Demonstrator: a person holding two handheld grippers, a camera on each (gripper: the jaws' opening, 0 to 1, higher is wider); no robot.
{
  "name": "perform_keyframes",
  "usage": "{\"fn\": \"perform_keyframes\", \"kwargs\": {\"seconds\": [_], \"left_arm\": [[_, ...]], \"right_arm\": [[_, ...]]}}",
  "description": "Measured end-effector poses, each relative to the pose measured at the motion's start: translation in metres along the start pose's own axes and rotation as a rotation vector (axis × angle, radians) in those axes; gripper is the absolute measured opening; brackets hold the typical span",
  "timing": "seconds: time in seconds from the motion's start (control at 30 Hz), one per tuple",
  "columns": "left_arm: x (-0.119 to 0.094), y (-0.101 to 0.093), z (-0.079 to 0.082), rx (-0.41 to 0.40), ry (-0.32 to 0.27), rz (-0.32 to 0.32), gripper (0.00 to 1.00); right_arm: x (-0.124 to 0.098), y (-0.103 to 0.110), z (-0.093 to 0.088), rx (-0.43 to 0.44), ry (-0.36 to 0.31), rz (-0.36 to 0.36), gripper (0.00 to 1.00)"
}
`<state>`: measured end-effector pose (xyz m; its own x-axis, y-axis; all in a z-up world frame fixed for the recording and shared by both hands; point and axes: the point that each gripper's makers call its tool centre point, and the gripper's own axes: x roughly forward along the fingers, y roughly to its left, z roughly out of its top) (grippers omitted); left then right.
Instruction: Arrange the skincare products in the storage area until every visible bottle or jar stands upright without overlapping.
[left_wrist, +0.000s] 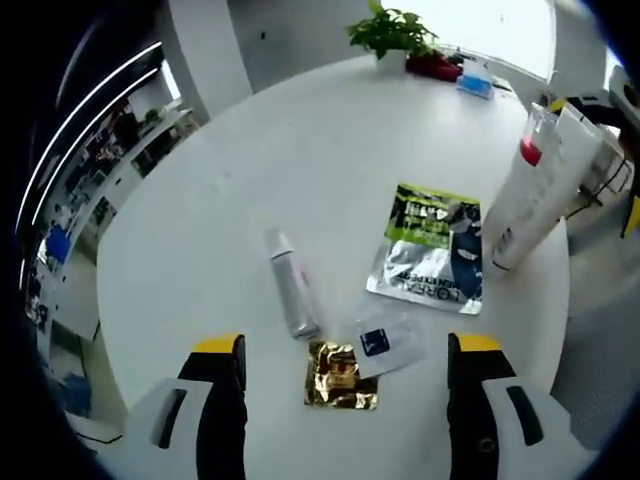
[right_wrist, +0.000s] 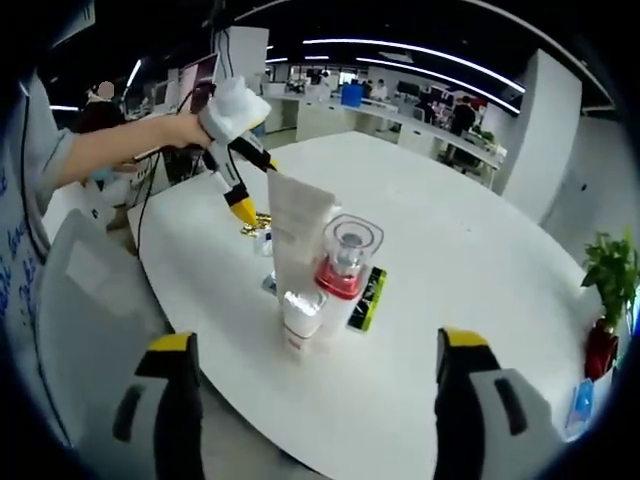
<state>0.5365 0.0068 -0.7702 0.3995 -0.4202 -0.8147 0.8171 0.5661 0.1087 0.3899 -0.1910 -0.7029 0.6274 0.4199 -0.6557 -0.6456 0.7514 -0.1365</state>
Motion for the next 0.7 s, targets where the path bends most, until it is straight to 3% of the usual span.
{"fn": "perform_keyframes", "kwargs": {"seconds": [0.7], "left_arm": [[0.046, 0.031, 0.012, -0.080, 0.059, -0.005, 0.48]], "right_arm": [[0.001, -0.010, -0.001, 0.068, -0.018, -0.009, 1.00]]}}
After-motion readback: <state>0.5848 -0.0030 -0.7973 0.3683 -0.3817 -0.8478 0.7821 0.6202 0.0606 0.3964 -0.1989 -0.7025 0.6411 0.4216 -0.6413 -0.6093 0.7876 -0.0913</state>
